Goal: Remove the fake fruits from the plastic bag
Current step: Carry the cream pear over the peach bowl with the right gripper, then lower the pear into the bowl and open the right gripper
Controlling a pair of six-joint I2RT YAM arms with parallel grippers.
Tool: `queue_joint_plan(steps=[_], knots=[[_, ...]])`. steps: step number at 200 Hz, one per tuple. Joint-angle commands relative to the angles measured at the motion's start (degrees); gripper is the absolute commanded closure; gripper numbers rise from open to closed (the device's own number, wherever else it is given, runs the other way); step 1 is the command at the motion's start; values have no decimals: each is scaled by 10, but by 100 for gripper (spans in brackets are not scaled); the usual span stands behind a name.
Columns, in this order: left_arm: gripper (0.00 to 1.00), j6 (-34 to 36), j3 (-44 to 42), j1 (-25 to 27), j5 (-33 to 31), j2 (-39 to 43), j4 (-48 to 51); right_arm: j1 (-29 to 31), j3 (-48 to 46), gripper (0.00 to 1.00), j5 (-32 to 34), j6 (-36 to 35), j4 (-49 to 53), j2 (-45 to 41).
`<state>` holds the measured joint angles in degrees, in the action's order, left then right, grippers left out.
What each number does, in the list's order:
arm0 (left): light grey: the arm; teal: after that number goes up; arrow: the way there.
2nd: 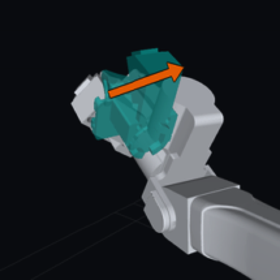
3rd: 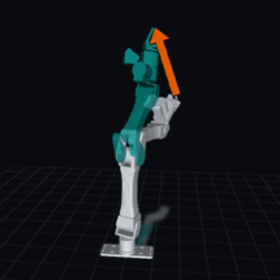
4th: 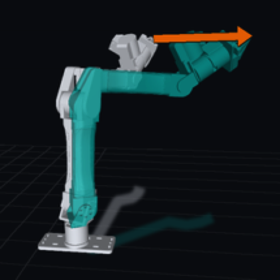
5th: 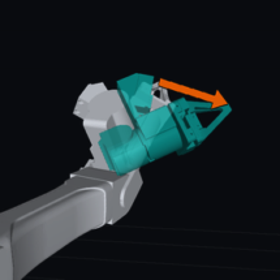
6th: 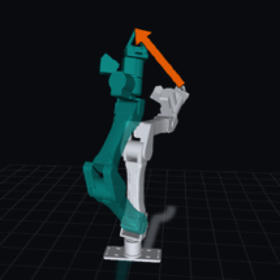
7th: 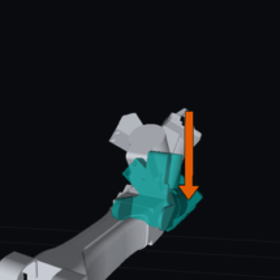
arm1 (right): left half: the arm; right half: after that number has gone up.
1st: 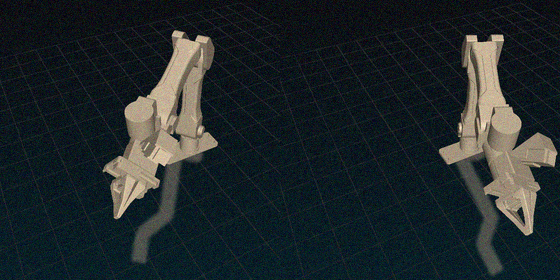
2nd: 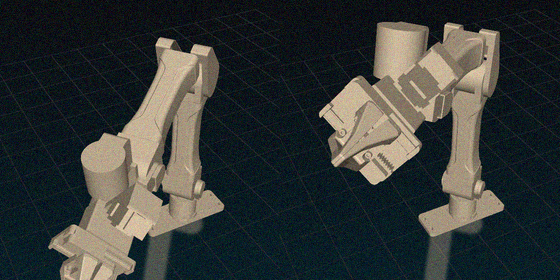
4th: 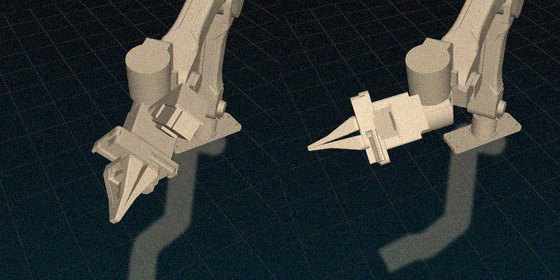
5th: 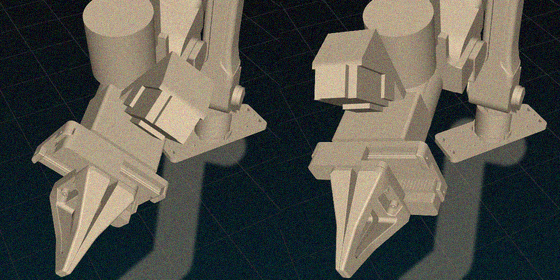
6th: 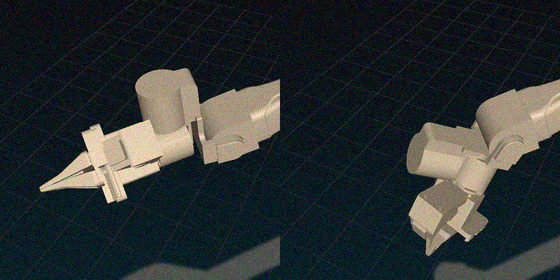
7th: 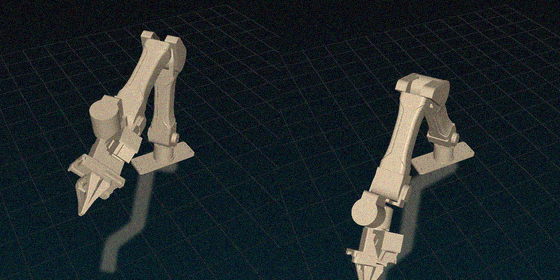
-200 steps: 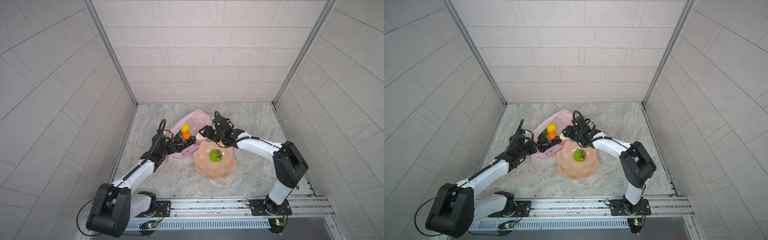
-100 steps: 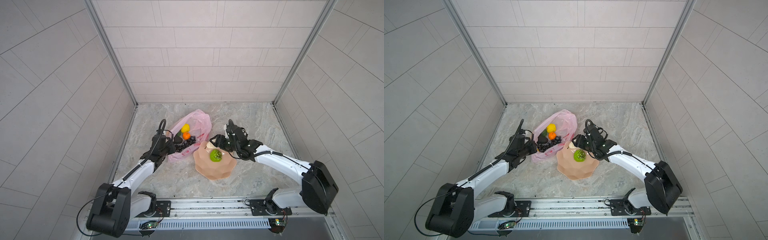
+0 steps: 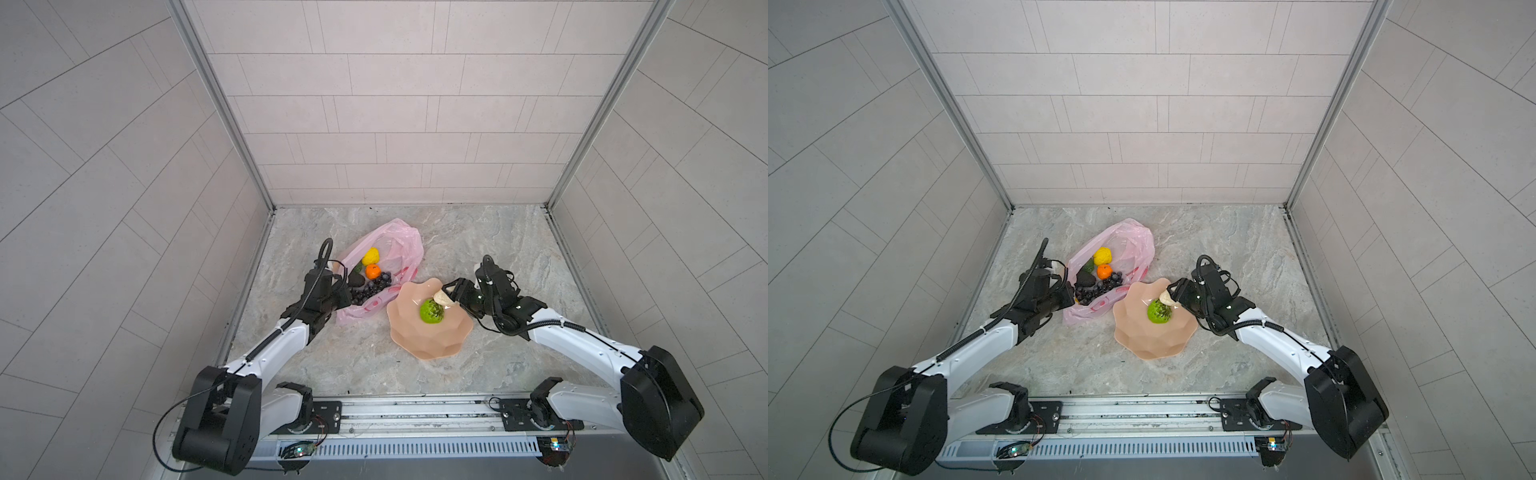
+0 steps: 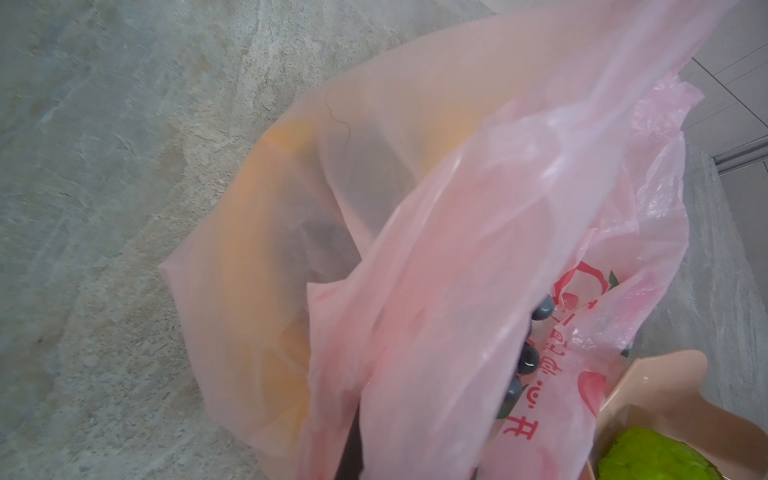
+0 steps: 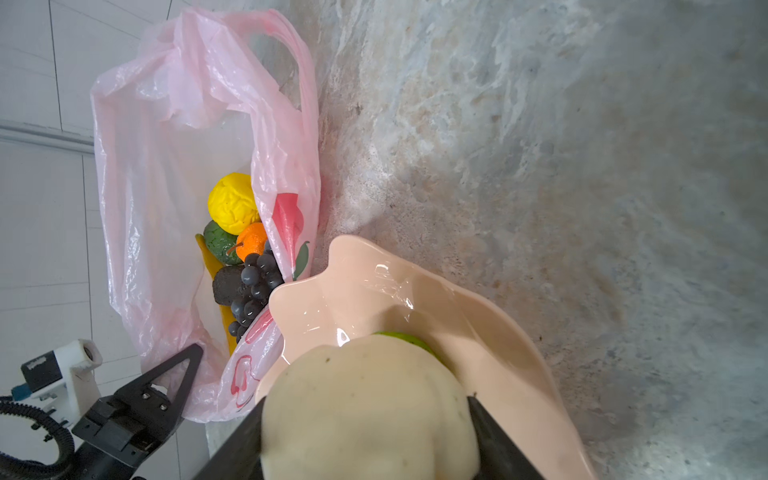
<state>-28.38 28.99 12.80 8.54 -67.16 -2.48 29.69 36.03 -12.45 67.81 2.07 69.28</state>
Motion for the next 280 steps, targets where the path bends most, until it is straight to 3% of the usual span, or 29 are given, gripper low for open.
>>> queue_joint_plan(steps=[1, 53, 129, 181, 280], knots=[[98, 10, 11, 3, 0, 0, 3, 17, -35, 34, 29, 79, -59, -15], [98, 11, 12, 5, 2, 2, 3, 35, -70, 31, 66, 151, -109, -12], [98, 12, 13, 6, 2, 5, 5, 49, -61, 27, 53, 194, -134, 40], [98, 12, 13, 7, 1, 6, 6, 54, -48, 22, 49, 191, -118, 50], [98, 12, 13, 7, 0, 4, 5, 69, -23, 26, 47, 131, -53, 32]])
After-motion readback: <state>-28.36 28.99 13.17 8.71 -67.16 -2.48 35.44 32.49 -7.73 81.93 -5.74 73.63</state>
